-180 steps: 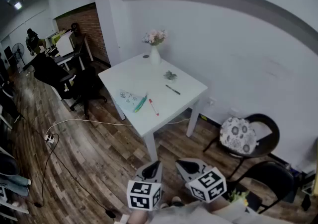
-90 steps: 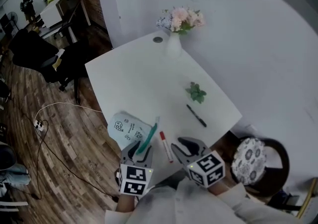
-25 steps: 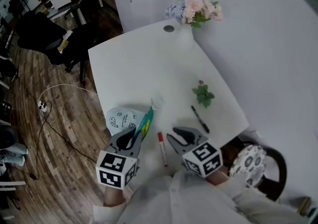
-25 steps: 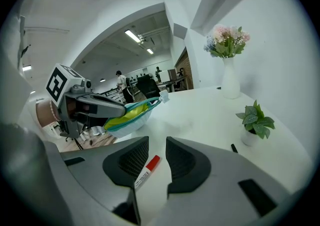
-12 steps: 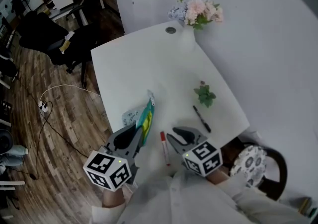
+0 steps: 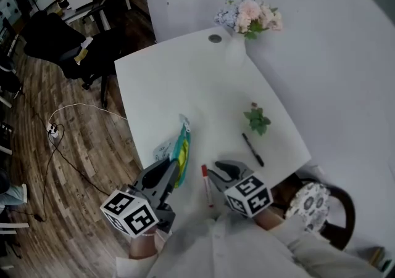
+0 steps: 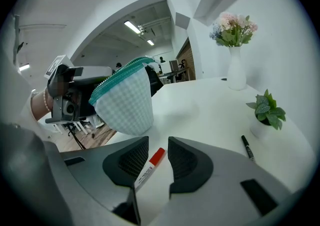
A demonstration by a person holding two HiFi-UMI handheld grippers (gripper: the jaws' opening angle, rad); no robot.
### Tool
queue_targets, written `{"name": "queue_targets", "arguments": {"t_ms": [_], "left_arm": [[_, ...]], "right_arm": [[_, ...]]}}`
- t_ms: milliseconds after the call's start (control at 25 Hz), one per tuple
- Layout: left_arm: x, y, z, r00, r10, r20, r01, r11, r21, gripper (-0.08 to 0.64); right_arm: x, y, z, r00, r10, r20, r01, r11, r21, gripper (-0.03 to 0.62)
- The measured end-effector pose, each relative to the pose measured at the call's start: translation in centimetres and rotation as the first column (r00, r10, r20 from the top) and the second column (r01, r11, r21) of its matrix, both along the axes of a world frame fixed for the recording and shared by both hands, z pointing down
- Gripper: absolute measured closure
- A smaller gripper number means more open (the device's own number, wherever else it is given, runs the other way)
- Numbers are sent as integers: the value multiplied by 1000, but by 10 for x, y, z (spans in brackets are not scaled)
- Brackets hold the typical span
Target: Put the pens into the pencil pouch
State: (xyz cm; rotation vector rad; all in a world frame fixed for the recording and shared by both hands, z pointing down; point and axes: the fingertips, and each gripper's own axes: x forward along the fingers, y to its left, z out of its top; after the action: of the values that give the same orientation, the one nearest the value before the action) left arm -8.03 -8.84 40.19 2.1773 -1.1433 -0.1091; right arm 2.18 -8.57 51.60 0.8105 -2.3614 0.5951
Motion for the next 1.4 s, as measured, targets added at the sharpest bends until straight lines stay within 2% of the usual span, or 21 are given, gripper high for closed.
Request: {"name": "queue_targets", "arguments": {"t_ms": [160,280,440,880,1120,1400], "left_arm": [[-2,2,2,998,-1,-63,1,1000,-6,515],[-5,3,3,997,-9,-82,9,1000,-6,515],[-10,3,4,994,-19,-104,18,1000,-7,515],[-7,4,8,995,1,-97,-1,1000,-3,515],[-8,5,8,997,4,-81,-4,1000,1,515],[-7,4,10,997,6,-77,-6,1000,-2,515]], "right_arm": [[-3,-2,9,1000,-11,-26,10,1000,-21,489],[-7,-1,17,998,-28,-48,26,998,-50,487],[-15,2,27,997,-47,-62,40,994,-98,453],[-19,9,58,984,-100,-145,69,977,-203,446],[-19,8,60,979,-111,-173,76,977,-200,450],[-18,8,61,978,-103,-180,62,974,-220,489]]}}
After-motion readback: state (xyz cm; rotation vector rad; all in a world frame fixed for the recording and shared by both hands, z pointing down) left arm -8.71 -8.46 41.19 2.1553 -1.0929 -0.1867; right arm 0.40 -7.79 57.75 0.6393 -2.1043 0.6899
